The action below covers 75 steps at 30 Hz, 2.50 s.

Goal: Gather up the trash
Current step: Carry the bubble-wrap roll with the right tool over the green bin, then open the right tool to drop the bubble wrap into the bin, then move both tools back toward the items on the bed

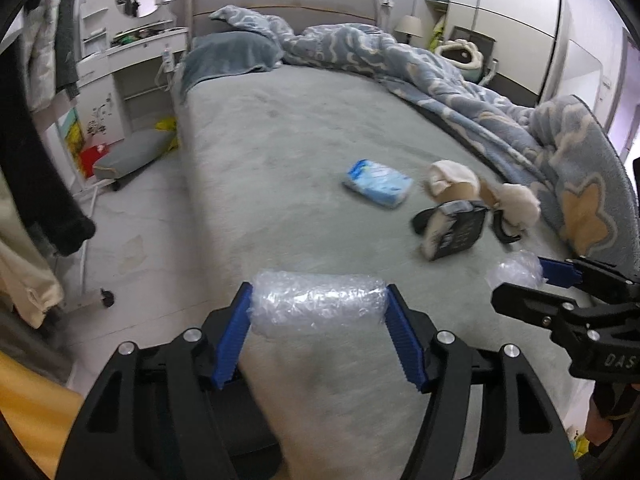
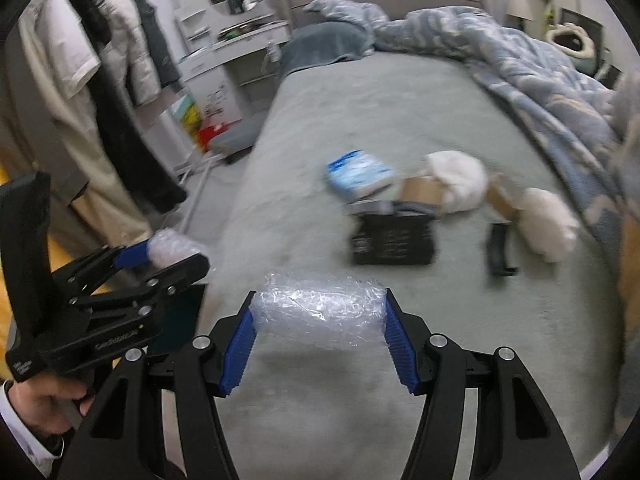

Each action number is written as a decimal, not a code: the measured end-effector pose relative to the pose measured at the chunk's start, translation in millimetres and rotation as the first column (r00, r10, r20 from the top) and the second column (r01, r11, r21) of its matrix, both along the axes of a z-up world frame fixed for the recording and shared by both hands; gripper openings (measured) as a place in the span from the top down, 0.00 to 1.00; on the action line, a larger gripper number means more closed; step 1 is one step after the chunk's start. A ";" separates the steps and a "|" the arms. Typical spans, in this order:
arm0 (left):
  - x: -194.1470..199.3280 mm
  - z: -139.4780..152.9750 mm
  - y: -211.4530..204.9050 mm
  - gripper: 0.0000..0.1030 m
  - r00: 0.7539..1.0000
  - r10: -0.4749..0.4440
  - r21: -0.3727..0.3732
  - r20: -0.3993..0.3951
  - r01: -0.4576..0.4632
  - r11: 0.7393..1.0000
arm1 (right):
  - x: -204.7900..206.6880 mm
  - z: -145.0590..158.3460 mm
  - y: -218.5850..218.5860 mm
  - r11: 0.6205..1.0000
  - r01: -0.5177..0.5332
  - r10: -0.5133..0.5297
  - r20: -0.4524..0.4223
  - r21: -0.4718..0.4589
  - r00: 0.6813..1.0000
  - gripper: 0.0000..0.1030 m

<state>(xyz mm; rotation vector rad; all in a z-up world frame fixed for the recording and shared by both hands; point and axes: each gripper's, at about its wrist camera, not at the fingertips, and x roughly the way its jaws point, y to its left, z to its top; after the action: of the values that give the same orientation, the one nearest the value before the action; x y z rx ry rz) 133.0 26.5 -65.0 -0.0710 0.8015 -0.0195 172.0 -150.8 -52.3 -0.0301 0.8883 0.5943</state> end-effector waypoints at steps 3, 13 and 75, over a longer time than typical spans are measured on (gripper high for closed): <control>-6.8 -6.2 16.5 0.34 0.999 0.030 0.003 -0.021 -0.030 1.000 | -5.2 -2.5 19.1 0.999 -0.039 0.039 -0.015 0.001 0.999 0.41; -37.1 -40.1 68.0 0.33 0.988 0.108 -0.012 -0.108 -0.110 0.994 | -16.0 -9.3 74.0 0.993 -0.113 0.111 -0.051 -0.026 0.992 0.41; -128.5 51.3 226.6 0.05 0.957 0.251 -0.118 0.147 -0.235 0.965 | -60.3 -141.2 290.8 0.890 -0.398 0.348 -0.235 -0.220 0.908 0.18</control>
<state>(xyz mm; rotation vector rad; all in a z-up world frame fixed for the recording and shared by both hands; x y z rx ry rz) 4.5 253.1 -13.7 -0.2597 0.6254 0.1662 111.7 140.0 -193.5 -0.4017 1.1561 0.8457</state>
